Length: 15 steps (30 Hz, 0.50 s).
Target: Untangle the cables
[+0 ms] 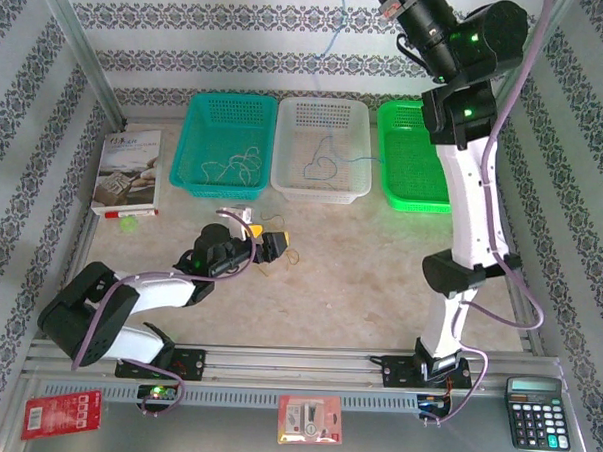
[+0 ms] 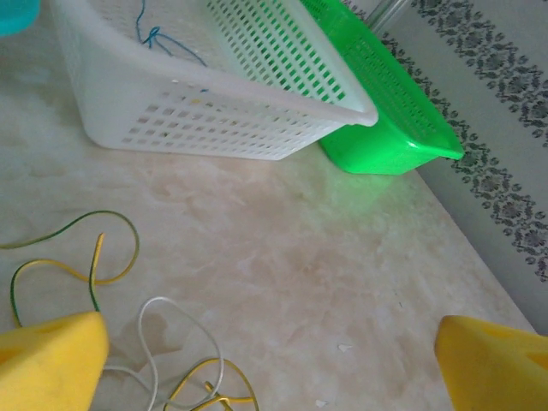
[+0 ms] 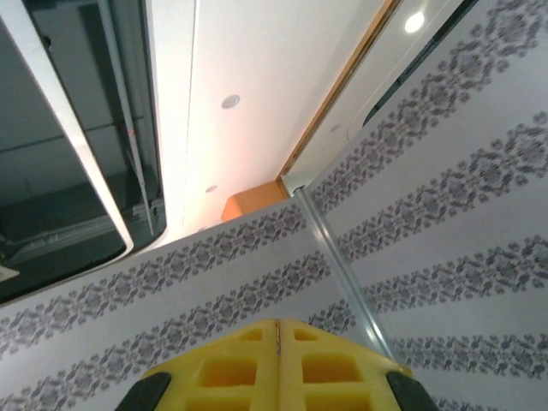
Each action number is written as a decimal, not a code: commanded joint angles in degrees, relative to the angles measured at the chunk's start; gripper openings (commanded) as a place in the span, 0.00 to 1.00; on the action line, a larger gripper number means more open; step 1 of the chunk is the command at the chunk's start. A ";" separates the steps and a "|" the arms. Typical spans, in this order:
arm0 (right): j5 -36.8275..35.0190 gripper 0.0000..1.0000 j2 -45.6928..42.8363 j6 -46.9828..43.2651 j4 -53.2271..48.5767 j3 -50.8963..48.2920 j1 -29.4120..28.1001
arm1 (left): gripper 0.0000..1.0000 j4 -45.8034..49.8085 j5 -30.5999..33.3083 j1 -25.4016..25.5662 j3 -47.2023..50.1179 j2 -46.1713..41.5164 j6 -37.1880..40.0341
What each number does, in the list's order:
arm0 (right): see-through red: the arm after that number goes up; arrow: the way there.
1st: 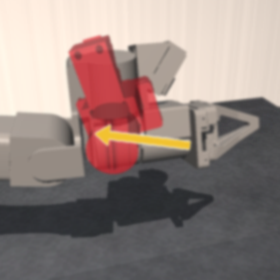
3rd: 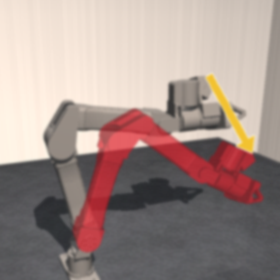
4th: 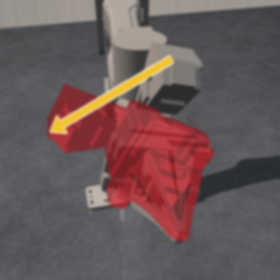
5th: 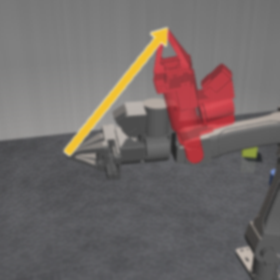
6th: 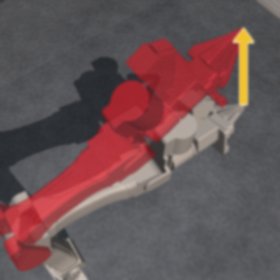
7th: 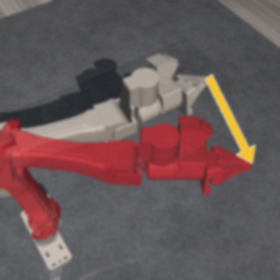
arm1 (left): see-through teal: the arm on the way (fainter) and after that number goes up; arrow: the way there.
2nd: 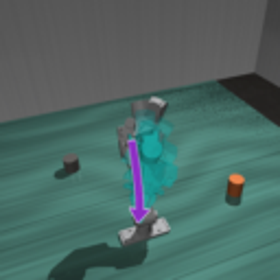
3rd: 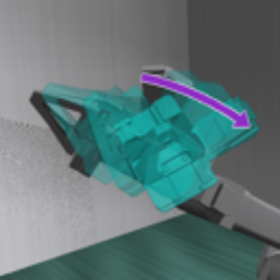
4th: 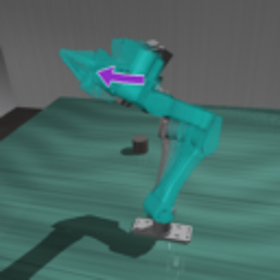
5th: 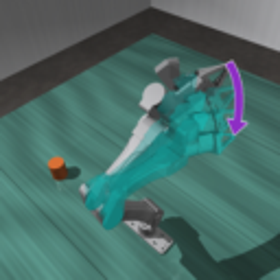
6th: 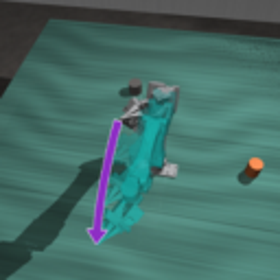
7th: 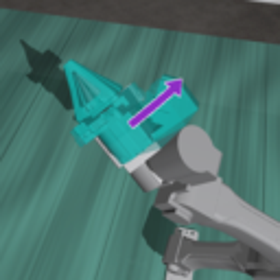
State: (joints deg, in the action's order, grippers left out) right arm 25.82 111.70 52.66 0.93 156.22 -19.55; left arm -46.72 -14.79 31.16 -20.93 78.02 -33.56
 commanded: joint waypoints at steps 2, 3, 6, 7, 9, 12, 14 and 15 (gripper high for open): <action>-0.44 0.00 6.22 8.02 4.91 3.91 3.77 | 1.00 3.74 0.02 0.73 -1.48 -3.84 -0.43; -0.47 0.00 7.47 9.29 5.70 3.91 4.55 | 1.00 4.42 0.35 0.67 -1.57 -4.57 -0.55; -0.22 0.00 10.64 11.20 6.89 4.07 6.11 | 1.00 7.03 1.60 0.65 -1.81 -7.34 -0.63; 0.00 0.00 11.64 11.64 7.12 4.05 6.46 | 1.00 7.86 2.05 0.63 -1.91 -8.23 -0.63; 0.46 0.00 13.24 12.00 7.31 4.13 6.97 | 1.00 9.18 2.79 0.64 -1.92 -9.95 -0.63; 2.67 0.00 14.83 11.87 7.42 2.46 7.07 | 1.00 11.06 3.49 0.61 -2.12 -12.18 -0.41; 4.62 0.00 14.39 11.13 8.73 -1.88 6.73 | 1.00 12.04 3.90 0.68 -2.32 -13.27 -0.47; 5.17 0.00 13.52 10.24 9.78 -5.49 6.42 | 1.00 12.71 4.22 0.62 -2.43 -13.83 -0.65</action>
State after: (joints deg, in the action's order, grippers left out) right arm 27.55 126.89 63.11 6.13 154.47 -12.53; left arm -37.30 -12.05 31.16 -21.74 65.71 -33.58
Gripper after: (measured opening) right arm 0.056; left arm 0.998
